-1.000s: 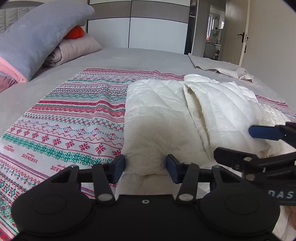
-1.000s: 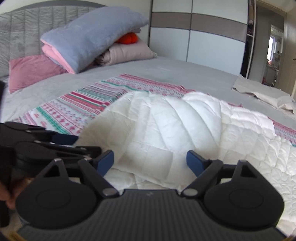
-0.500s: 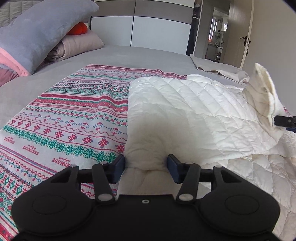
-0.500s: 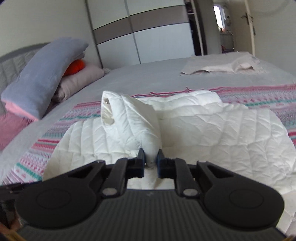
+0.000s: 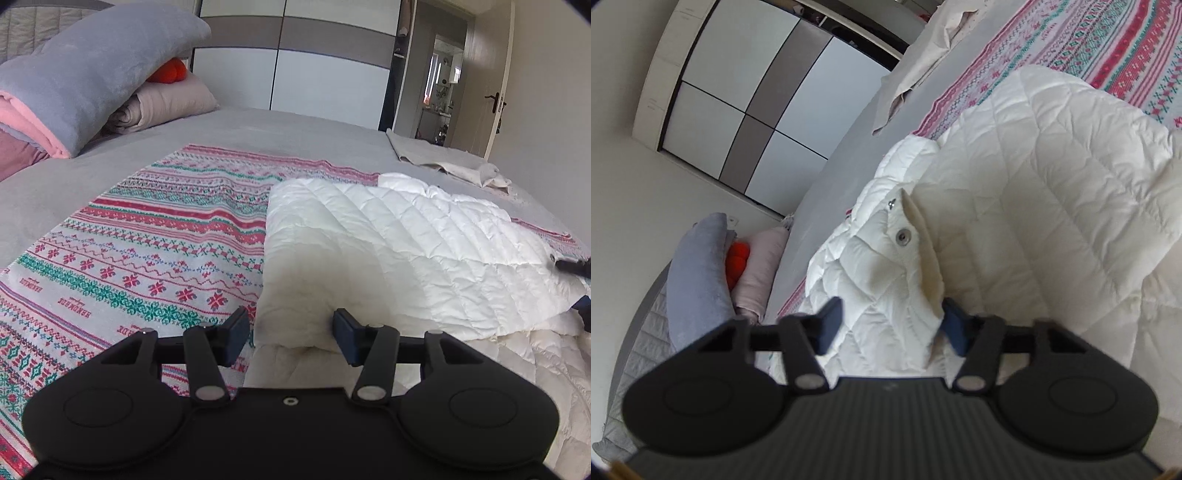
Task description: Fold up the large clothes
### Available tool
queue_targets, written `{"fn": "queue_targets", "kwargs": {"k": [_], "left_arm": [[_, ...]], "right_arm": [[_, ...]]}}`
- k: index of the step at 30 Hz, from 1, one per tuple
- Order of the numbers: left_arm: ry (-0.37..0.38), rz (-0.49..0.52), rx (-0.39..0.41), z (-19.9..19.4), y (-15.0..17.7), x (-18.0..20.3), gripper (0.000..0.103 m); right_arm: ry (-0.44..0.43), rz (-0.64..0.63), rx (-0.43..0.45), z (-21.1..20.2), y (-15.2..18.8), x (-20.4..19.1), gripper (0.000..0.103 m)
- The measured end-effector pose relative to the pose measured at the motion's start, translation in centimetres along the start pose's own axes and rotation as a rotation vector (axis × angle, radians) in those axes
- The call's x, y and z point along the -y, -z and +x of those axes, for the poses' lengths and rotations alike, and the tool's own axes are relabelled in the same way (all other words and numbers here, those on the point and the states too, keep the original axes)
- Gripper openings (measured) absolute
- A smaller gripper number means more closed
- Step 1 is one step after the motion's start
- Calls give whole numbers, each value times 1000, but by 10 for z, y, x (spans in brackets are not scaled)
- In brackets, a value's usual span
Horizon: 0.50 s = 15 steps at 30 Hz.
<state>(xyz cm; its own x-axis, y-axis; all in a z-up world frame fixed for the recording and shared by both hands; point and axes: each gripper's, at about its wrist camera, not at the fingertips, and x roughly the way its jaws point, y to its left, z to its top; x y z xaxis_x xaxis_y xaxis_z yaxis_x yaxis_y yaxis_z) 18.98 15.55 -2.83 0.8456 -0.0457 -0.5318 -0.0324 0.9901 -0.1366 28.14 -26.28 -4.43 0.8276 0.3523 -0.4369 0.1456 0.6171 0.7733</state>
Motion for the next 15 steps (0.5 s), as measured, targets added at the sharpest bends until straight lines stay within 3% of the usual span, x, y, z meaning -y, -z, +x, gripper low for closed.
{"fn": "queue_targets", "kwargs": {"k": [1,5,8,12,15], "left_arm": [[-1,-7,25,-3,-1,0,50],[31,-41,125,-10,-3,3,47],[16,10,77,1,-2,16,45],[-69,50,-45,29,7,22,45],[-85,68,-52,30,7,26,46]], "right_arm": [[33,-38,12,0,2,-4,13],[224,-328,173,-16,22,-47,8],[372,-526,237,-17,40,-68,8],[470,-526,129,4,44,-50,8],[463,-491,69,14,44,-32,8]]}}
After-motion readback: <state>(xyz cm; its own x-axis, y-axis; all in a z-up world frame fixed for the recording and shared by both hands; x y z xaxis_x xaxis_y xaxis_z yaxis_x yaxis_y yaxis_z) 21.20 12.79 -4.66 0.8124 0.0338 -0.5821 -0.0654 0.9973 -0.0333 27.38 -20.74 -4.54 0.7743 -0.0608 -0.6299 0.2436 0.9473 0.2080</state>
